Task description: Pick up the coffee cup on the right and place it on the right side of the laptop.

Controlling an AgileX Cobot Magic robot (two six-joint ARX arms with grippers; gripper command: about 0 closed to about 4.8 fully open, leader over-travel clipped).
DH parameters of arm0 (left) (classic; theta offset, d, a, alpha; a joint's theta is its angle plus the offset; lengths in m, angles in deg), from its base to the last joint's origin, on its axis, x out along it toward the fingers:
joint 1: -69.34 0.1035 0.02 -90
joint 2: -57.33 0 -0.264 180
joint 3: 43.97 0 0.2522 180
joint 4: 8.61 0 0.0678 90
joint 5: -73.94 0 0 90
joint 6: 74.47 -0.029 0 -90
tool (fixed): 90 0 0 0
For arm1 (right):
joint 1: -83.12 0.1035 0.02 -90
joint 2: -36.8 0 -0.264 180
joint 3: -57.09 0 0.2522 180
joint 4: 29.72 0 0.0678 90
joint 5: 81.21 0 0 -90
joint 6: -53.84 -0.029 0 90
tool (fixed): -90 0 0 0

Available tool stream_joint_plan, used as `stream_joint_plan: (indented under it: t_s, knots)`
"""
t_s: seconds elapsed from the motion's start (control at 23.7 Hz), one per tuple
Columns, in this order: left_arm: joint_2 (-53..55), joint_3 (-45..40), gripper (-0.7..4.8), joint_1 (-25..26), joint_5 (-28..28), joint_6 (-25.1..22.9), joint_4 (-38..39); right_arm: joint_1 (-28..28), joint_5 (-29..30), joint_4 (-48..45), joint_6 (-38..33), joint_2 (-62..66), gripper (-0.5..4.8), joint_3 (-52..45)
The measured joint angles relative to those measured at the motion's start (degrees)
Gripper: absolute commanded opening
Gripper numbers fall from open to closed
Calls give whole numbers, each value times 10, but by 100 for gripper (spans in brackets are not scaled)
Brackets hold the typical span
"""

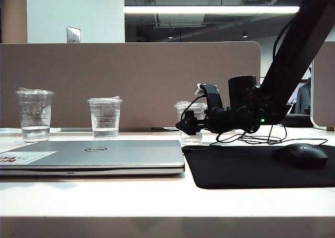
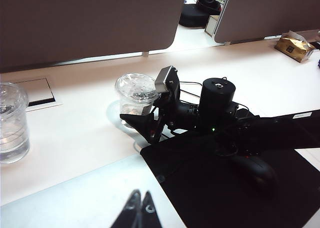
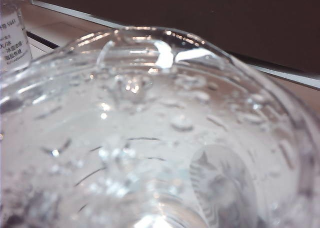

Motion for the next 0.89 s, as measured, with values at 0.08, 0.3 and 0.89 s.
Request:
stream_joint_plan:
  t_s: [0.08, 0.3, 0.89]
  knots:
    - [0, 0, -5, 0, 0, 0, 0, 0, 0, 0, 0, 0, 341, 0]
    - [0, 0, -5, 0, 0, 0, 0, 0, 0, -2, 1, 0, 273, 0]
    - [0, 0, -5, 0, 0, 0, 0, -1, 3, 16, -7, -52, 273, 0]
